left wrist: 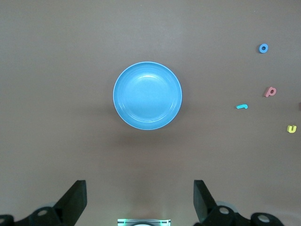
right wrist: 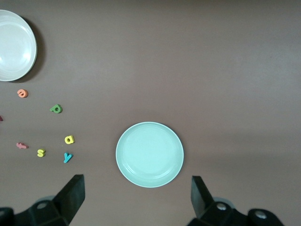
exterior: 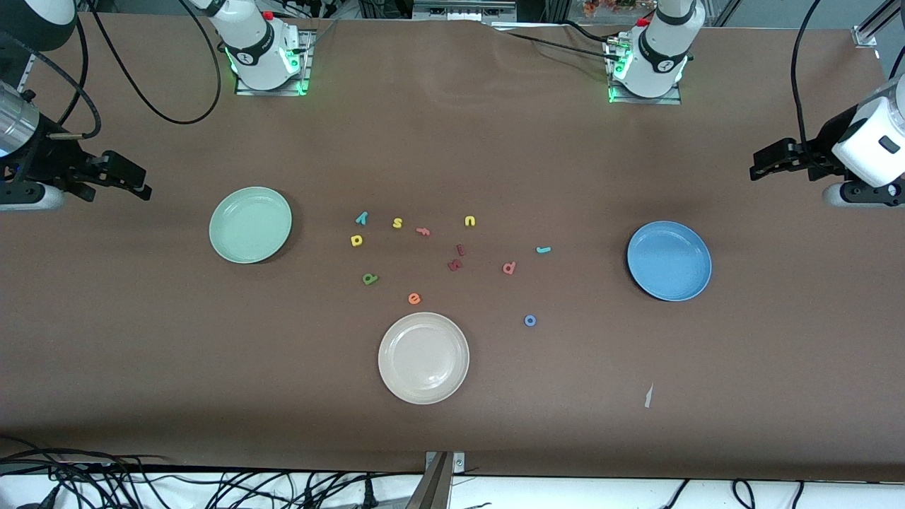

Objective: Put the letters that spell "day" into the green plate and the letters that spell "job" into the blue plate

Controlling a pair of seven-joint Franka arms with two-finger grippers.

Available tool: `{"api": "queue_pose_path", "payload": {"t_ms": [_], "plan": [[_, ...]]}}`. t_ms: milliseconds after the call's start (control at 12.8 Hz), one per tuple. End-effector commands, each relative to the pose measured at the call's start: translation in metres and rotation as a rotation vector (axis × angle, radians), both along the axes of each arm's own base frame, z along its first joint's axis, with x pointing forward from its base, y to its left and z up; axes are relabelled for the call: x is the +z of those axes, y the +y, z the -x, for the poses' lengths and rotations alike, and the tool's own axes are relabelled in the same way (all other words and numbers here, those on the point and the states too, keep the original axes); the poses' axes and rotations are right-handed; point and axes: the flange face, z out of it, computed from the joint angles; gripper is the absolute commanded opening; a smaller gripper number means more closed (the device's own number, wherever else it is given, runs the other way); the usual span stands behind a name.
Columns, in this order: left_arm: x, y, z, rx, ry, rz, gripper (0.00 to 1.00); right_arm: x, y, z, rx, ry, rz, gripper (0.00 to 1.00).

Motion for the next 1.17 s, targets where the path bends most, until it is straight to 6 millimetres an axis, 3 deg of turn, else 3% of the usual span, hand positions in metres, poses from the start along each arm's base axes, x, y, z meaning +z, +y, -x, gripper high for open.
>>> {"api": "queue_pose_path", "payload": {"t_ms": [0,312,937,1093], "plan": [[0.001,0.001,0.003,-0.018,0.004,0.017,1.00,0.003,-0.002,0.005,-0.003,-0.001,-0.003,1.00],[0.001,0.002,0.003,-0.016,0.005,0.017,1.00,0.004,0.008,0.006,0.015,0.002,0.001,1.00],[0.000,0.002,0.003,-0.016,0.007,0.017,1.00,0.006,0.003,0.005,0.022,0.001,0.027,1.00],[0.000,0.002,0.003,-0.016,0.007,0.017,1.00,0.020,0.005,0.009,0.028,0.020,0.036,1.00]]}}
